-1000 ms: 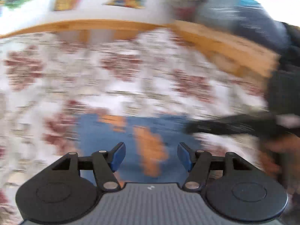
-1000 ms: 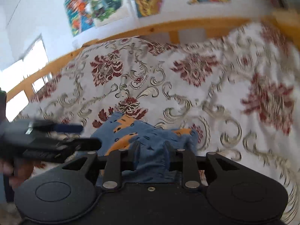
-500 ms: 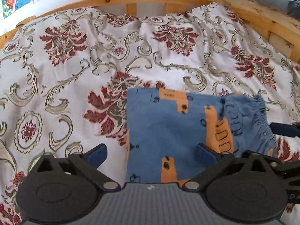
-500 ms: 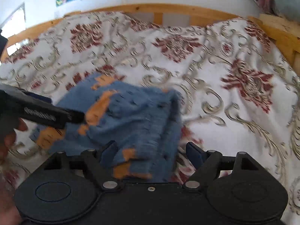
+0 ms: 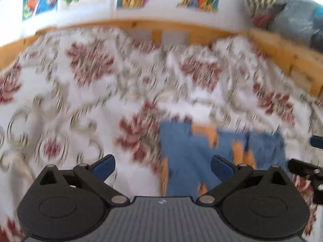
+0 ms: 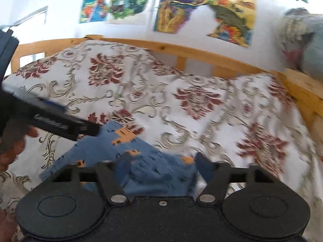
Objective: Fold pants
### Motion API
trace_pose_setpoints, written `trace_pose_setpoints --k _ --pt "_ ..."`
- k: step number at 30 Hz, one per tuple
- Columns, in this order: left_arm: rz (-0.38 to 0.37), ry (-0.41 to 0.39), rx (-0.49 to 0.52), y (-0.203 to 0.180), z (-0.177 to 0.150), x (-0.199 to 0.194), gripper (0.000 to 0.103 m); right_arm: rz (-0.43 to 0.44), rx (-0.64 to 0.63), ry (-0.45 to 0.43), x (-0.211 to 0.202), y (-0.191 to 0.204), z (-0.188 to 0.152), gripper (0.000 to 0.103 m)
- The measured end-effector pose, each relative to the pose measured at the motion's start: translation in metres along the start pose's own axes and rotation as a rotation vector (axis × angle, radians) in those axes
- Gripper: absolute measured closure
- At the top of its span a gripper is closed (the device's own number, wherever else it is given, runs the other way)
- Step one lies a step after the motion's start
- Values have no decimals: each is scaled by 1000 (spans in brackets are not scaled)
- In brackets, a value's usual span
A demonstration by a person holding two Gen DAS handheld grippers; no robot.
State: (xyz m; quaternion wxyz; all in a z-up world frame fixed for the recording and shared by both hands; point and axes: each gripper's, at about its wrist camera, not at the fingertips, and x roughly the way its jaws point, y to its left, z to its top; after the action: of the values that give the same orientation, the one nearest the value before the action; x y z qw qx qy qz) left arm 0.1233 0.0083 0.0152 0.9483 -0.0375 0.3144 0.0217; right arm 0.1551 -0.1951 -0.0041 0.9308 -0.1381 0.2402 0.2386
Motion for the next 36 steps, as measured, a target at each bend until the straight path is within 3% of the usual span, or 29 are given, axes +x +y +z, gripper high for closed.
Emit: trace_pose_setpoints --k 2,5,9,11,14,17,22,26,29,33,36 --pt "-38 -19 21 -5 12 8 0 31 51 43 14 -9 -2 66" --pt "-64 -32 65 -12 20 31 0 21 113 95 21 -20 -15 73" --pt "41 91 133 -16 16 76 0 23 221 109 15 -35 -31 76" --pt "17 121 83 -8 10 85 0 -9 230 103 9 -35 -31 76" --pt "-12 141 -4 3 7 84 0 -50 196 56 -10 -28 -27 68" --pt "5 110 -21 7 9 68 1 -5 163 11 -31 -16 -27 53" --pt "9 24 -23 8 1 24 0 -21 83 138 -26 6 -43 50" --pt "7 110 29 1 -16 10 0 -50 158 209 -23 -2 -54 42" --pt "21 185 53 -3 -33 10 1 -66 189 167 -37 -4 -52 36" --pt "29 197 -15 8 -43 2 1 -66 178 87 -52 4 -49 22" --pt "43 213 -45 15 -46 -1 1 -74 162 51 -51 6 -47 22"
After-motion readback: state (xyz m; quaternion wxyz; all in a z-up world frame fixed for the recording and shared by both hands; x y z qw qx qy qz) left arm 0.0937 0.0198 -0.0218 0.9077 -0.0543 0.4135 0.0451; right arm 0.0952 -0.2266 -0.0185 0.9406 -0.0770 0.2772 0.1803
